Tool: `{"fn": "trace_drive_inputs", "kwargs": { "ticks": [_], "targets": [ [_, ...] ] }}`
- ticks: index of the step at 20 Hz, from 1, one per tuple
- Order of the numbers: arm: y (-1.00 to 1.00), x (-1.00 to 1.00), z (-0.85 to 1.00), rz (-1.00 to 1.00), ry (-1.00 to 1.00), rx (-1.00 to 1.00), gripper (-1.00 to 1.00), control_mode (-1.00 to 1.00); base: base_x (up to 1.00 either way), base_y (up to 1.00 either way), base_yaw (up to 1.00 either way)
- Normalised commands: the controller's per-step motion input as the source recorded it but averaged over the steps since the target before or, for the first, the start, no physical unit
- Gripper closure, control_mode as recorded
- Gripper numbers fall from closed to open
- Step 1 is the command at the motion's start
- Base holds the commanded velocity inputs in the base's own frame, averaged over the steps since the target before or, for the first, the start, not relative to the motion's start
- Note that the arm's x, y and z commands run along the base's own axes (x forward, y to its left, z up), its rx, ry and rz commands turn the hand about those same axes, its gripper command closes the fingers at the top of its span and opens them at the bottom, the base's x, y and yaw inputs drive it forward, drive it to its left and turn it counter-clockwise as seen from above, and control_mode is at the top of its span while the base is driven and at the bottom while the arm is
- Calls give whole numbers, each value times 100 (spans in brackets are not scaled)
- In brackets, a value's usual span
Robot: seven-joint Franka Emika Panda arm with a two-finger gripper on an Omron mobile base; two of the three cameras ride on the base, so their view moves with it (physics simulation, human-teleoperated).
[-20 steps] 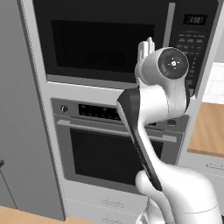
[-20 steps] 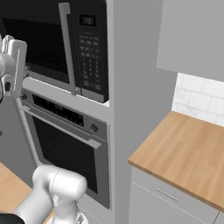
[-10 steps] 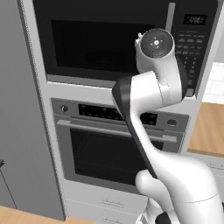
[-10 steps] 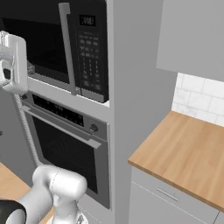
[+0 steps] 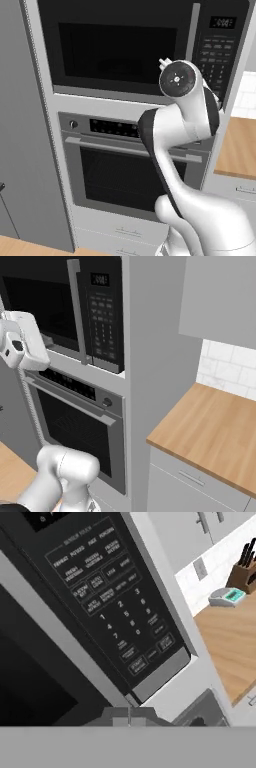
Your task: Open the microwave, place the bowl with waffle inside the microwave, then close the microwave door and turn it on.
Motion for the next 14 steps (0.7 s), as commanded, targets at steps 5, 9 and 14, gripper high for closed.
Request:
{"fn": "trace_drive_inputs", "kwargs": {
  "ticks": [5,9,14],
  "targets": [
    [-51,-69,-23,23,-2,-37,100,-100,0,0,0],
    [-36,-62,-7,24,-8,-19,100,-100,0,0,0],
    [-24,-60,-15,22,-8,-11,100,-100,0,0,0]
  ]
}}
